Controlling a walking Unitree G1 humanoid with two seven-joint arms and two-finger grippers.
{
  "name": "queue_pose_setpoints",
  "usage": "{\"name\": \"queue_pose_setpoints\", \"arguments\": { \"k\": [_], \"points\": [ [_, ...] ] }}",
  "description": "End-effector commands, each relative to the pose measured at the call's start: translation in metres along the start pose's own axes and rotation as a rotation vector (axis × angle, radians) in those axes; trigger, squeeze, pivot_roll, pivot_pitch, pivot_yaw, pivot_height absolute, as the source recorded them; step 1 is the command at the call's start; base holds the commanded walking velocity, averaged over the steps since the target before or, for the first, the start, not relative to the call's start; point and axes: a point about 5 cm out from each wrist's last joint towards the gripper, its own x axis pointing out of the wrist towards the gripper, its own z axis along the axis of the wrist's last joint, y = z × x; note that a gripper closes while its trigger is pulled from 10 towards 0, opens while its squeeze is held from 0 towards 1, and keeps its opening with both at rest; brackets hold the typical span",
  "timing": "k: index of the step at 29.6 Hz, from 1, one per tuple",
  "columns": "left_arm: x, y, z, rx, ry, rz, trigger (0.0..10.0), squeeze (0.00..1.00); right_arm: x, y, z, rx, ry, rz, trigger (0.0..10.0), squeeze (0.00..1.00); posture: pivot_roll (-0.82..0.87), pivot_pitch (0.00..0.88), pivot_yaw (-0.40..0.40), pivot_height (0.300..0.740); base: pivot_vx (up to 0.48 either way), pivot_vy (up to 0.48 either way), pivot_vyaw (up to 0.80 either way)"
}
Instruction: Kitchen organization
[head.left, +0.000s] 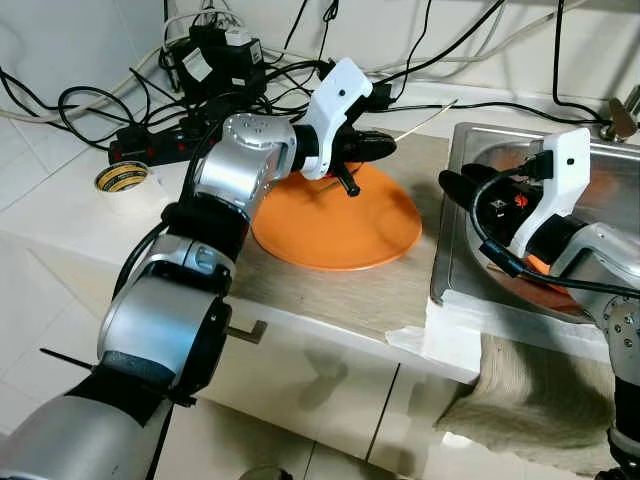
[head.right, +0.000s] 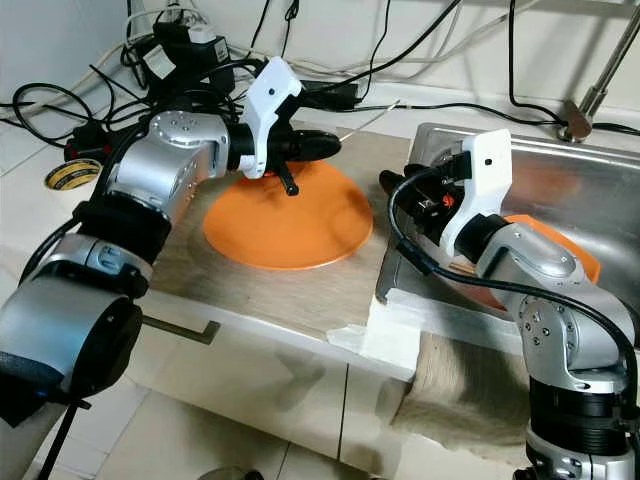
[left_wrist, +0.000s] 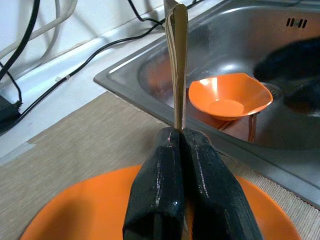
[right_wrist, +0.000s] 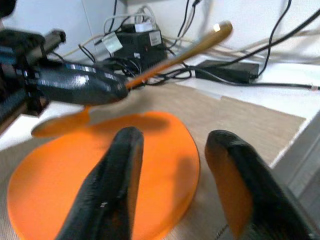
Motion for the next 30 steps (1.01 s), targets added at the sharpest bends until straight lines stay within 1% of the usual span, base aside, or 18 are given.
{"name": "queue_pose_setpoints", "arguments": {
  "k": [1,5,9,10,18,25,30],
  "points": [
    [-0.001,0.0,0.003,0.014,0.003,0.005,0.0,0.0,0.002,0.002,0.007,0.002,-0.028,0.008,10.0,1.0,-0.11,0.0,0.064,0.74,0.0,0.0,0.0],
    [-0.001,0.0,0.003,0.013,0.005,0.008,0.0,0.0,0.005,0.003,0.012,0.011,-0.05,0.013,10.0,1.0,-0.12,0.0,0.062,0.74,0.0,0.0,0.0],
    [0.0,-0.001,0.003,0.012,0.005,0.006,0.0,0.0,0.007,0.004,0.012,0.011,-0.045,-0.003,10.0,1.0,-0.12,0.0,0.062,0.74,0.0,0.0,0.0],
    [0.0,-0.002,0.003,0.011,0.002,0.002,0.0,0.0,0.009,0.004,0.012,0.014,-0.046,-0.011,10.0,0.0,-0.12,0.0,0.062,0.74,0.0,0.0,0.0],
    [0.002,-0.006,0.006,0.013,-0.016,-0.027,0.0,0.0,0.014,0.004,0.016,0.02,-0.064,-0.017,10.0,0.0,-0.12,0.0,0.063,0.74,0.0,0.0,0.0],
    [0.003,-0.011,0.01,0.009,-0.036,-0.053,0.0,0.0,0.024,0.006,0.015,0.051,-0.082,-0.037,10.0,0.0,-0.12,0.0,0.063,0.74,0.0,0.0,0.0],
    [0.003,-0.018,0.009,0.013,-0.04,-0.078,0.0,0.0,0.031,0.008,0.013,0.081,-0.103,-0.05,10.0,0.0,-0.12,0.0,0.065,0.74,0.0,0.0,0.0]
  ]
}}
